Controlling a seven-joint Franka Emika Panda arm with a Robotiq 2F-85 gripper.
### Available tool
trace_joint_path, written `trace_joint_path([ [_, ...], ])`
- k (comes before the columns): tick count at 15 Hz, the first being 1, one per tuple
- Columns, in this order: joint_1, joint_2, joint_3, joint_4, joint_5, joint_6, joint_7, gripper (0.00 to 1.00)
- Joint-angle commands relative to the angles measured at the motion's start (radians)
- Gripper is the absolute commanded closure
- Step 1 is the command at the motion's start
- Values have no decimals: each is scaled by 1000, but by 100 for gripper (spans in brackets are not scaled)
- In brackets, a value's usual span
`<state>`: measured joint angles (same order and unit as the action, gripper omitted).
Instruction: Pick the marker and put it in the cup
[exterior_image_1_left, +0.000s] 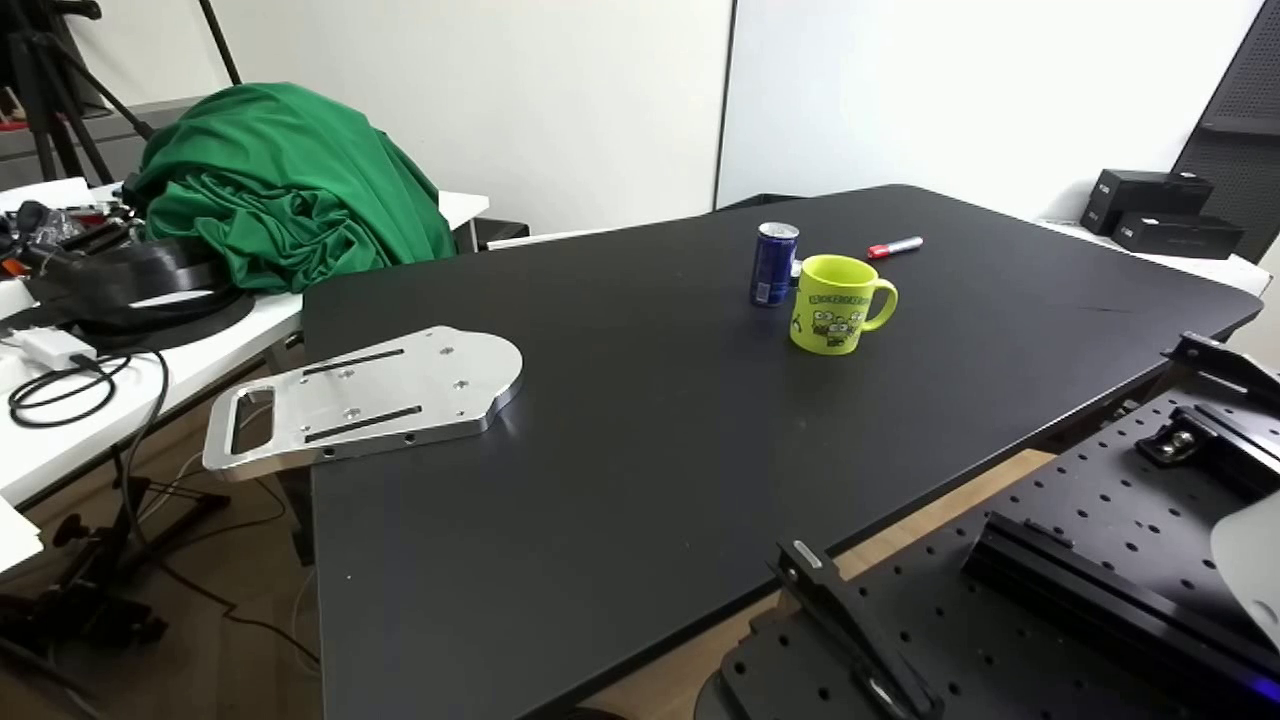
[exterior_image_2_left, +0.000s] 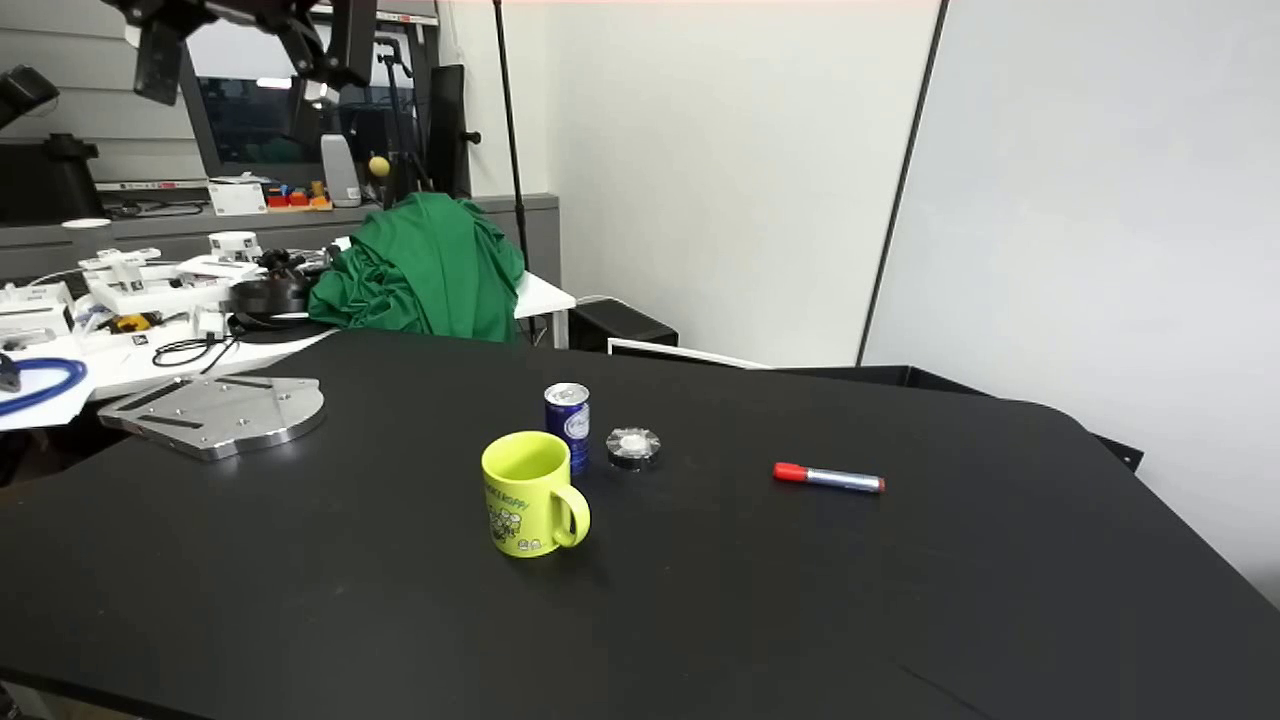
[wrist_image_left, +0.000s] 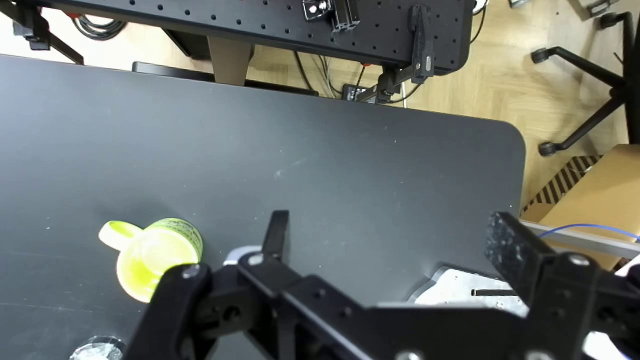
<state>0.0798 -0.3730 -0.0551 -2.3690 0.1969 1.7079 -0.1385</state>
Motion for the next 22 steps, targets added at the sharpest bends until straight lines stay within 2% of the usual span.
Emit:
trace_joint_path([
  [1,-17,1,15,1,4,-2,-5,0],
  [4,-26,8,16,5,-12,18,7,0],
  [7,-80,28,3,19,-44,144,67,0],
  [11,-169,101,-50,69,-64,294,101,0],
  [17,-275,266,-157,197,-17,418,154,0],
  [22,-326,441,-199,371,12,501,281,0],
])
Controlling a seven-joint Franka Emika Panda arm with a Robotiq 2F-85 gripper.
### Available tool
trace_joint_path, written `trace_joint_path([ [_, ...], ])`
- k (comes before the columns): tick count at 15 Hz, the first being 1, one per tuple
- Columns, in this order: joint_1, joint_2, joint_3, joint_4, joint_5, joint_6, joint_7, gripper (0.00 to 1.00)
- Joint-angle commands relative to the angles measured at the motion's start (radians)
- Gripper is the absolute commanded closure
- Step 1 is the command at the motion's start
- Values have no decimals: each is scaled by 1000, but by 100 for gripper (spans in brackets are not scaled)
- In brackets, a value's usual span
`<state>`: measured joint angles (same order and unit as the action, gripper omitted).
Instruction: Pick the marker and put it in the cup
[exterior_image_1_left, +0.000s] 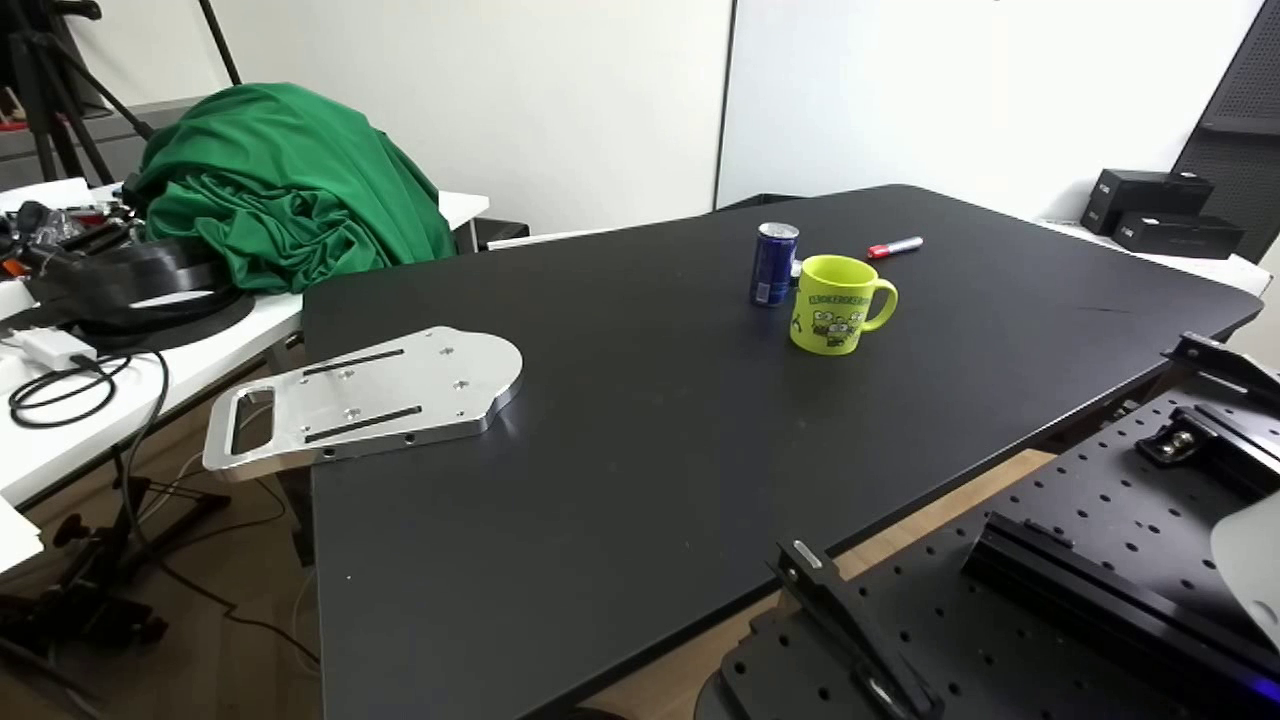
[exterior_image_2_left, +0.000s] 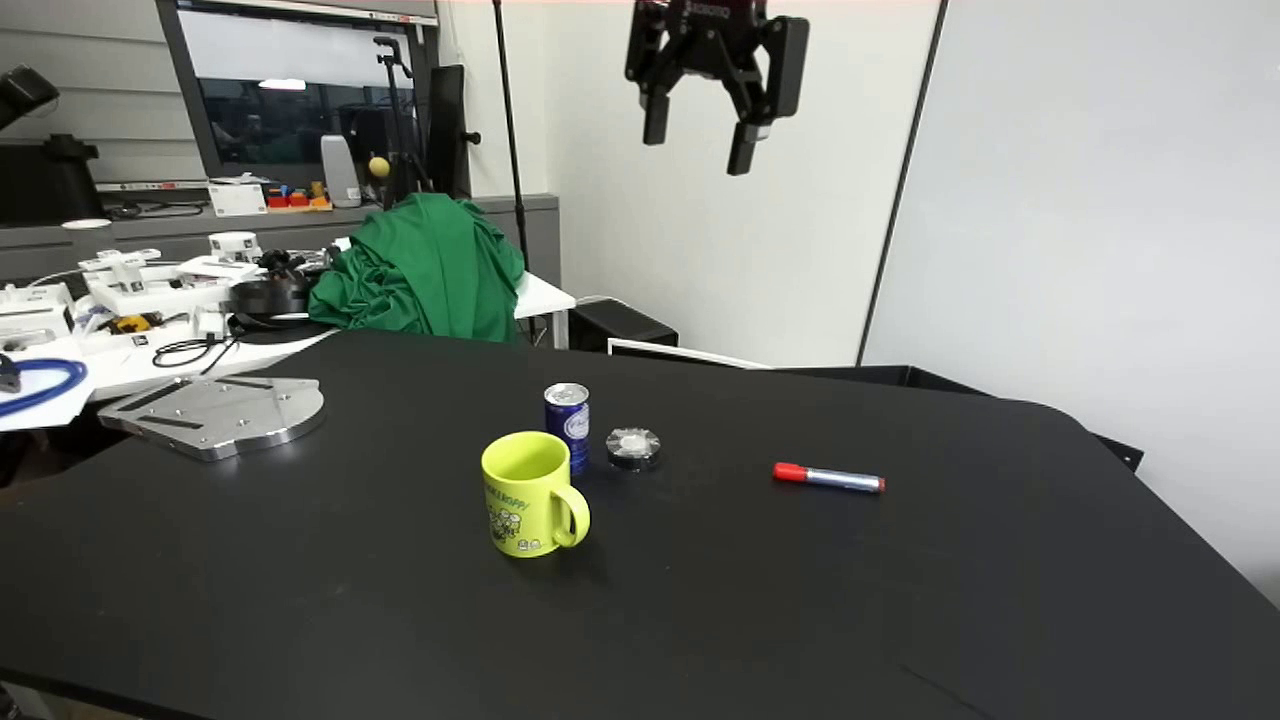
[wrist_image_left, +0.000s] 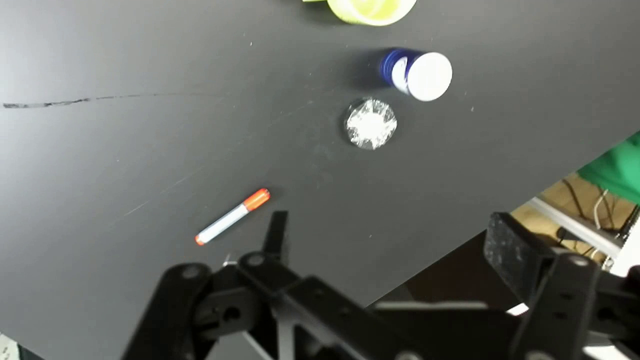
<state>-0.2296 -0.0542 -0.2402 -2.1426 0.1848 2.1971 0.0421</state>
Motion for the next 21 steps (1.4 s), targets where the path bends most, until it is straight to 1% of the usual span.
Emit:
trace_joint_path([
  [1,-24,163,-20,194,31,23,129,0],
  [6,-68,390,-46,478,74,49,289,0],
  [9,-107,529,-57,637,112,56,383,0],
  [10,-117,562,-58,667,122,79,414,0],
  [13,-136,656,-65,710,146,168,517,0],
  [16,-131,739,-70,692,173,253,641,0],
  [18,-115,791,-61,669,189,285,729,0],
  [20,-123,838,-11,658,222,296,720,0],
  [21,-136,866,18,666,241,295,691,0],
])
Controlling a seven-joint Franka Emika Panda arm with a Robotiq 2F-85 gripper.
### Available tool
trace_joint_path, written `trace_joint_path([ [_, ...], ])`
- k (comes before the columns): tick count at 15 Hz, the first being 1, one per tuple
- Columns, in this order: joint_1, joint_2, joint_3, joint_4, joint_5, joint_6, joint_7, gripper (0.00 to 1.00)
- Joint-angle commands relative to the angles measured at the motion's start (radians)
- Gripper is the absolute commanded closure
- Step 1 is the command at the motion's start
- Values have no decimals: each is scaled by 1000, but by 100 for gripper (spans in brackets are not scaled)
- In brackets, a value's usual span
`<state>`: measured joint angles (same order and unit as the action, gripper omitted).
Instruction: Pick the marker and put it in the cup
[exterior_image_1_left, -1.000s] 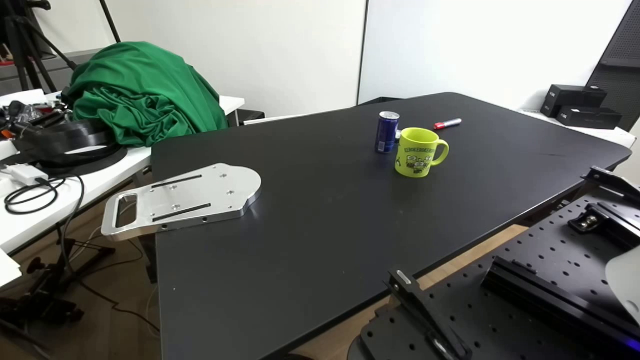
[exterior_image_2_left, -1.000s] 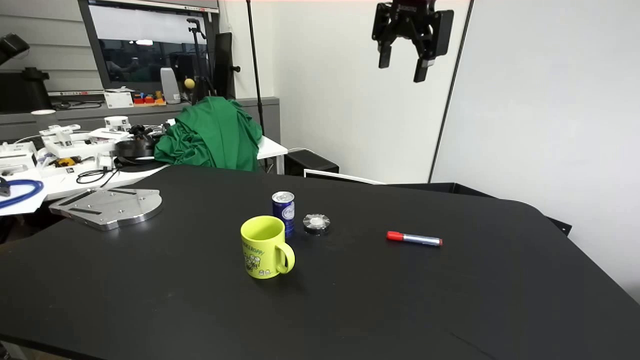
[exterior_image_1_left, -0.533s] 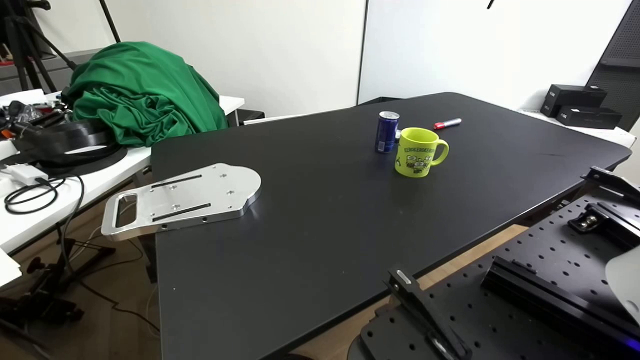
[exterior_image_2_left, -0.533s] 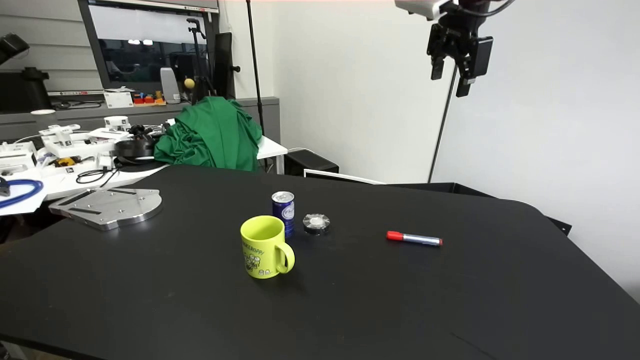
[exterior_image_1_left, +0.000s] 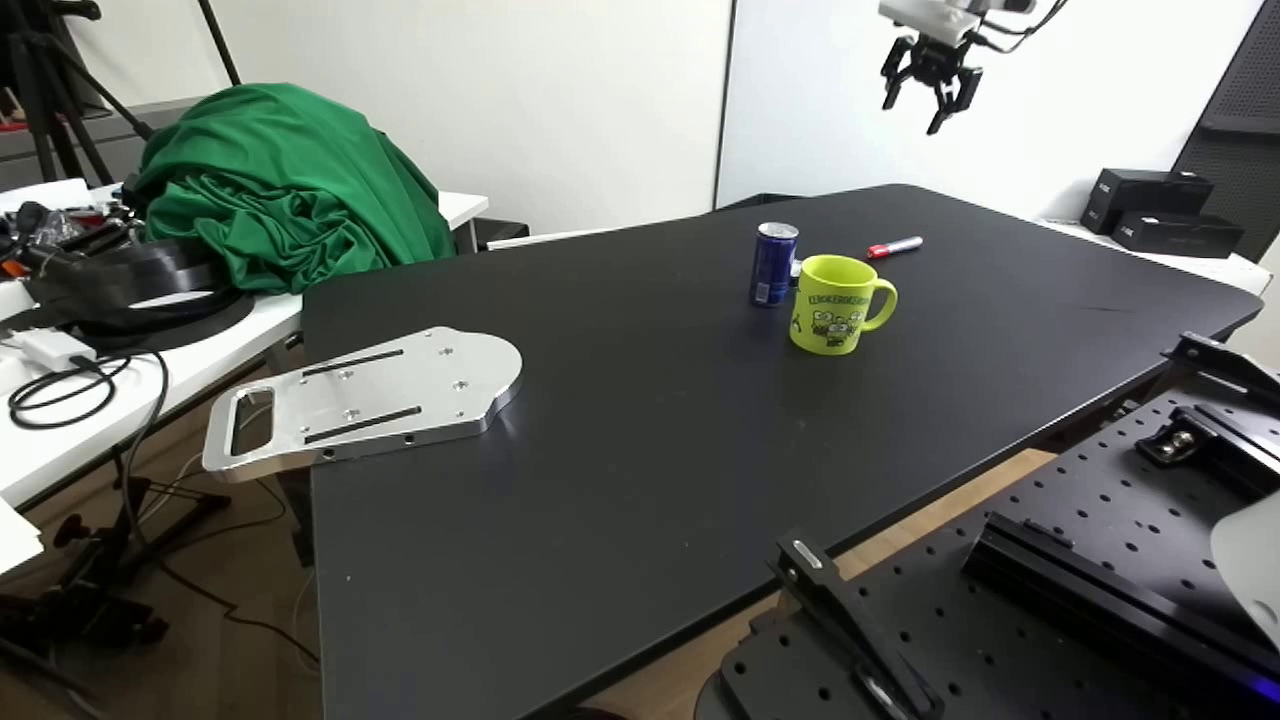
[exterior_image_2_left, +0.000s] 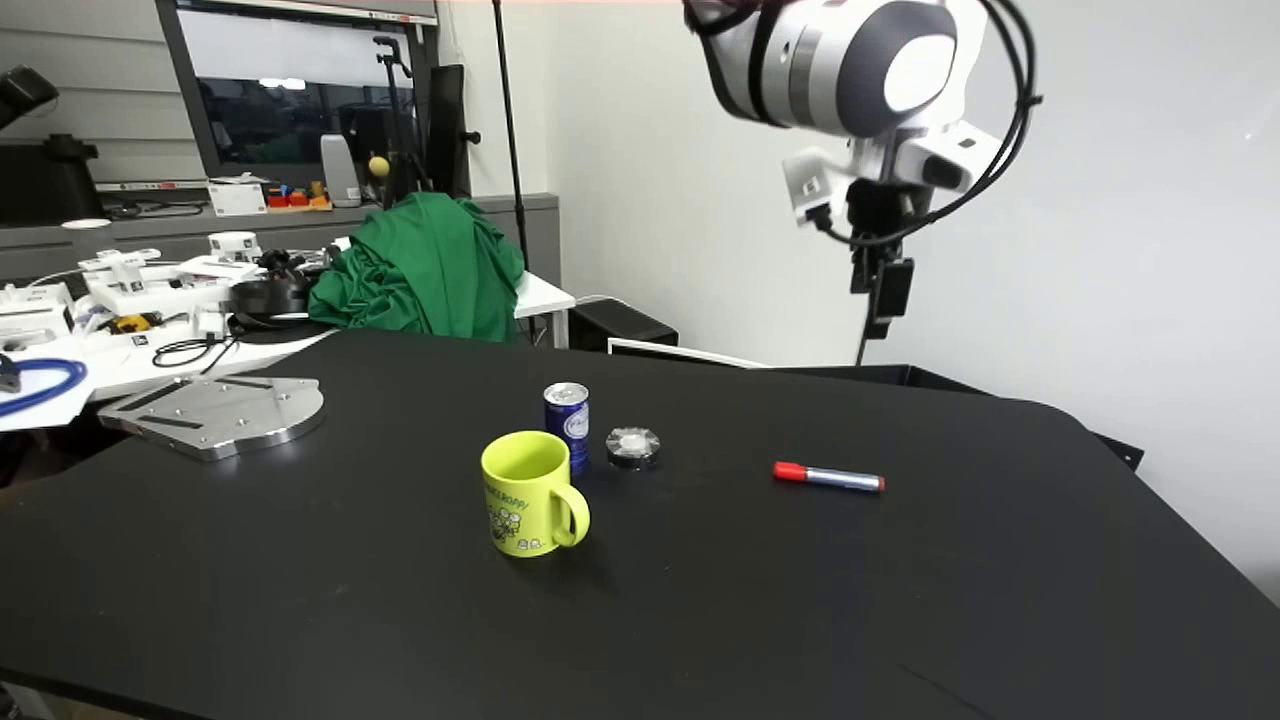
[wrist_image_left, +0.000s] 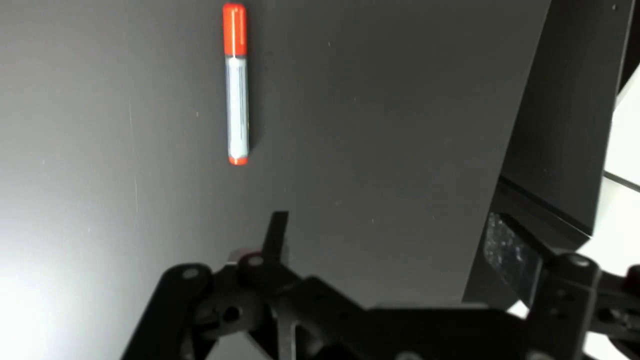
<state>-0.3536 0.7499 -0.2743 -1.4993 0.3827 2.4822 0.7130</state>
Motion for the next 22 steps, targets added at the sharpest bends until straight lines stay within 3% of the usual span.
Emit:
trace_joint_path([
  [1,-19,88,75,37,57,2,0,0],
  [7,-29,163,129,45,77,-38,-56,0],
  [16,-40,164,71,-26,53,-103,-74,0],
  [22,-13,182,20,-48,16,-79,-59,0],
])
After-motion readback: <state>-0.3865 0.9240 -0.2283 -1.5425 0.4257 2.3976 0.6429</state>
